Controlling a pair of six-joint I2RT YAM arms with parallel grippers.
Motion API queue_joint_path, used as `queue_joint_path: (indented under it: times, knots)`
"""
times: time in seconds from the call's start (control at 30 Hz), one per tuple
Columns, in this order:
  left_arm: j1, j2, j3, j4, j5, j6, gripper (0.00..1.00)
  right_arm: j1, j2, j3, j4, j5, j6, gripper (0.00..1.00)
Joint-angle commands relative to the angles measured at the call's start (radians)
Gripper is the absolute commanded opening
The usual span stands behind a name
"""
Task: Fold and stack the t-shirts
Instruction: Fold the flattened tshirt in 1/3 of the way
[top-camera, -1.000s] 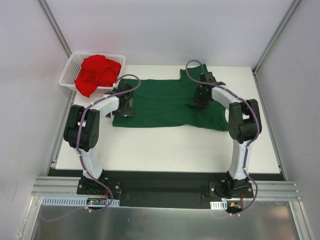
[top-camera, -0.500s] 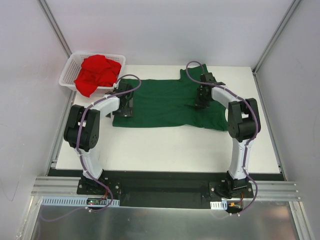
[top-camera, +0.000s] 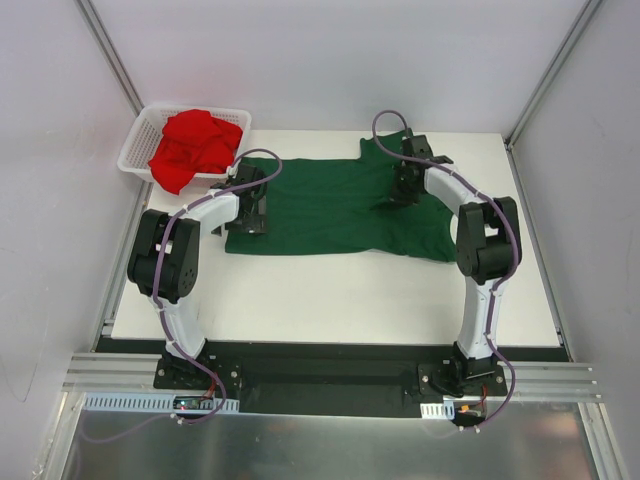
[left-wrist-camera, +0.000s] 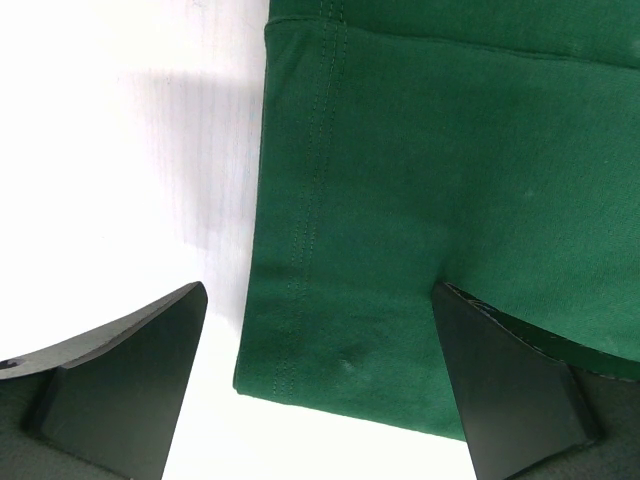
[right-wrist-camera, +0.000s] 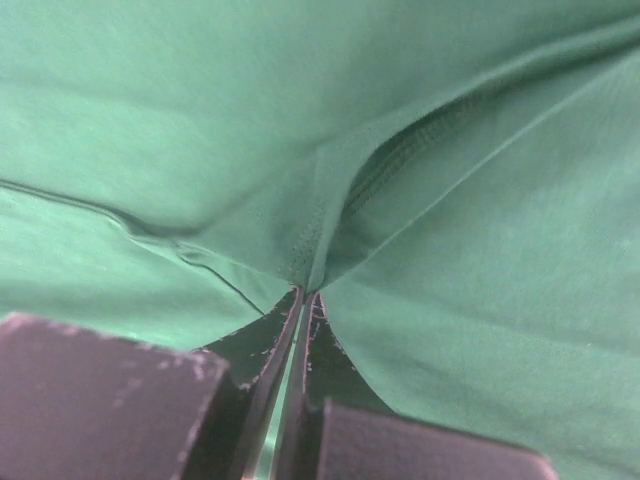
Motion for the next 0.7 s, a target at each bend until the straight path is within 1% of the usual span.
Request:
queue_joint_path:
  times: [0.0,0.4,0.6,0.63,0.67]
  knots:
    - [-0.008,-0.010,-0.018,-0.037,0.004,0.010,0.97,-0.001,-0.049,0.063,-0.018,-0.016,-0.015,0.01]
    - [-0.008,-0.005,-0.014,-0.037,0.001,0.014,0.97,0.000,0.058,0.217,-0.032,-0.062,-0.045,0.01]
    - [-0.009,-0.001,-0.013,-0.037,-0.001,0.016,0.97,0.000,0.110,0.267,-0.026,-0.146,-0.061,0.01]
    - [-0.009,-0.001,-0.014,-0.037,-0.001,0.014,0.97,-0.001,0.116,0.273,-0.024,-0.163,-0.066,0.02]
    - [-0.009,0.001,-0.014,-0.038,-0.002,0.014,0.97,0.000,0.122,0.278,-0.024,-0.177,-0.072,0.09]
